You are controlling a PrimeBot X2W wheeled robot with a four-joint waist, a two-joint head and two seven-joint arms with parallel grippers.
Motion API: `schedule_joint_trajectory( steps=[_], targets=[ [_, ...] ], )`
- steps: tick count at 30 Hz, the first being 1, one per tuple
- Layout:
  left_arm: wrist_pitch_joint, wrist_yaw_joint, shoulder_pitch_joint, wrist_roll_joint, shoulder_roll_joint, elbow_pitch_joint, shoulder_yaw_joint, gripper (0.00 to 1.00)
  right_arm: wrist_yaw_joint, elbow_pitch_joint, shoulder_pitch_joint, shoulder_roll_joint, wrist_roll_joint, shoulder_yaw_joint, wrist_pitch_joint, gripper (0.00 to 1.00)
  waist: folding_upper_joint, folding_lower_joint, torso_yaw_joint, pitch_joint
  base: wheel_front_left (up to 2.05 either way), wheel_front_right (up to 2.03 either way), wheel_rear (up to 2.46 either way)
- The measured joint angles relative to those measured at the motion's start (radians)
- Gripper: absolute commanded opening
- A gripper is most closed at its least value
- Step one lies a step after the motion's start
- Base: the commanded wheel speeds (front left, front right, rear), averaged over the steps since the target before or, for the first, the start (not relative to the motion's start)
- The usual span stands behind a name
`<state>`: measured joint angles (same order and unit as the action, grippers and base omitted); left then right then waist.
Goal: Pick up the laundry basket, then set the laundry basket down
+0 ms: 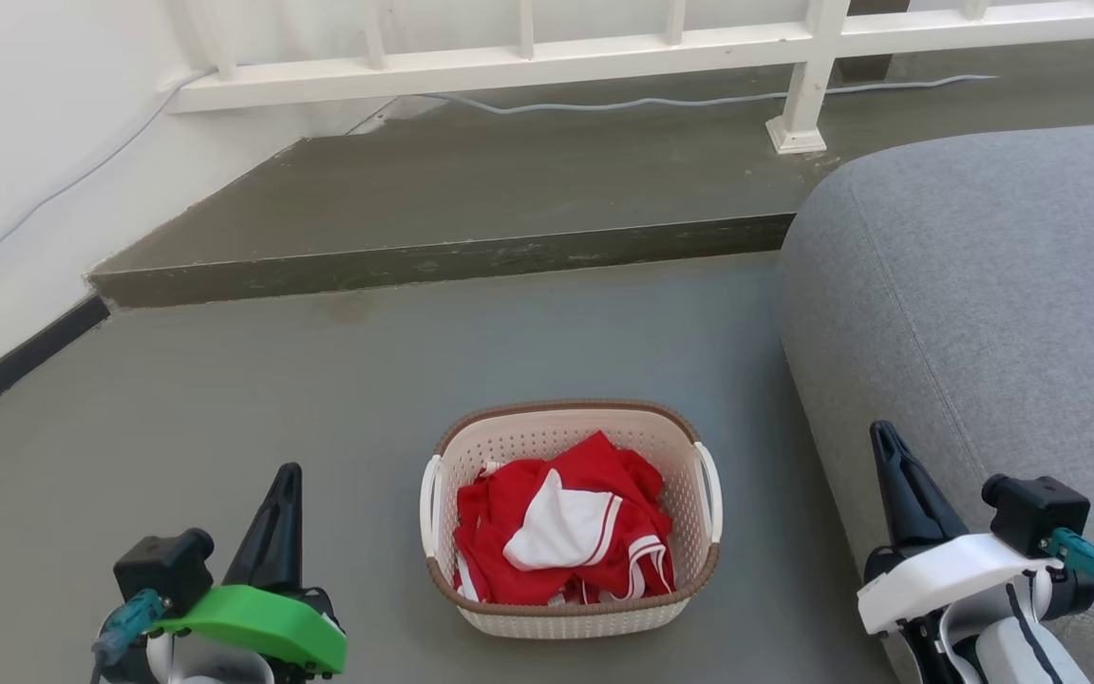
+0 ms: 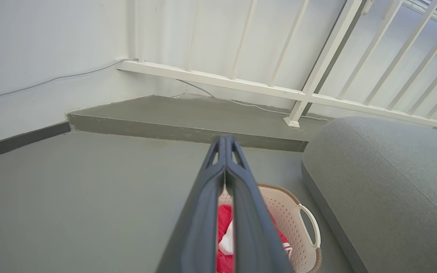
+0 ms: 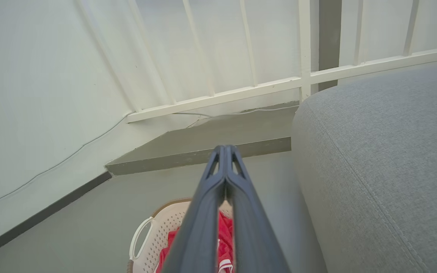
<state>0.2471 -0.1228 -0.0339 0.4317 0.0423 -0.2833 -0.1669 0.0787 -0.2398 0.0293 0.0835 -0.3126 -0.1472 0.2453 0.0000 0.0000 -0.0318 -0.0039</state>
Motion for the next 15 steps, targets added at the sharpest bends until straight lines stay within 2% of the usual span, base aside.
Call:
schedule_joint_trajectory(
  steps=[15],
  targets=[
    [-0.05,0.0,0.0,0.203,-0.001,0.004,0.03,0.0,0.002,-0.004,-0.003,-0.011,-0.232,0.042,-0.054,0.0,0.0,0.0,0.005,0.001,0.0,0.0,0.0]
  ],
)
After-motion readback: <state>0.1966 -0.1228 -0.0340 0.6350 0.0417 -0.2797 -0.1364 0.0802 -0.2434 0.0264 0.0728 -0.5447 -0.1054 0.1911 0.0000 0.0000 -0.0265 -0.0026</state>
